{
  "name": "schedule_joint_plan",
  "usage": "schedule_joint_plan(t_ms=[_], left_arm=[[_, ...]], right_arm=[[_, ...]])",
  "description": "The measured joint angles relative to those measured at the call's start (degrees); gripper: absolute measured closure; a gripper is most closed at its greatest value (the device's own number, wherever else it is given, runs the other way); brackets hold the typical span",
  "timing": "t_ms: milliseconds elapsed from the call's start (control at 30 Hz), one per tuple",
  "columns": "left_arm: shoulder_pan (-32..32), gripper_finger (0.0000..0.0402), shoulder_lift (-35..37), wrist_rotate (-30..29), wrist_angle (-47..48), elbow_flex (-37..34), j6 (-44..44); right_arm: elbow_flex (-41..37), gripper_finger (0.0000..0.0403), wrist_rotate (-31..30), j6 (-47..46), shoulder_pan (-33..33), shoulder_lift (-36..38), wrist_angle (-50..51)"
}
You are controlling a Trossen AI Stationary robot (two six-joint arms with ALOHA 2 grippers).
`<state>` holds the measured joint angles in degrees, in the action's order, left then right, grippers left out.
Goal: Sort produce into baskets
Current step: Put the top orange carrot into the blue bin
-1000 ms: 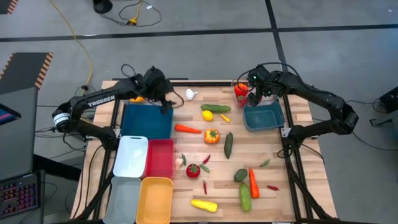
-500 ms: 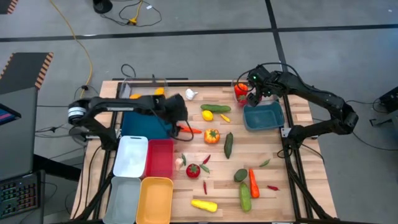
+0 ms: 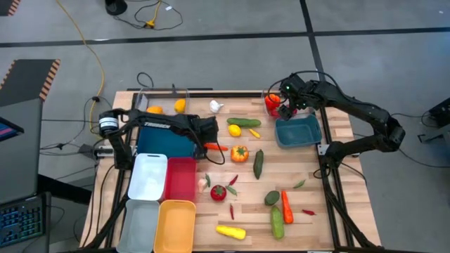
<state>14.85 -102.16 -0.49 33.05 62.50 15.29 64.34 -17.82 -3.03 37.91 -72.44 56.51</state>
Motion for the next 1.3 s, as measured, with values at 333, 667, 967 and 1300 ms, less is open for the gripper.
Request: schedule_joint_plan(t_ms=[333, 667, 967, 1300], left_arm=[[0.0, 0.0150, -1.1, 0.1, 0.8, 0.0, 0.1], [0.0, 0.0196, -1.1, 0.1, 0.6, 0.0, 0.7], [0.0, 0.0273, -1.1, -0.1, 0.5, 0.0, 0.4], [0.0, 0.0280, -1.0, -0.2, 6.6, 4.5, 0.0]], right_arm=[[0.0, 0.0007, 0.0, 0.0, 0.0, 0.0, 0.0], [0.0, 0.0007, 0.2, 0.0, 0.0, 0.0, 0.0], [0.0, 0.0007, 0.2, 0.0, 0.0, 0.0, 0.0], [0.0, 0.0007, 0.2, 0.0, 0.0, 0.0, 0.0]])
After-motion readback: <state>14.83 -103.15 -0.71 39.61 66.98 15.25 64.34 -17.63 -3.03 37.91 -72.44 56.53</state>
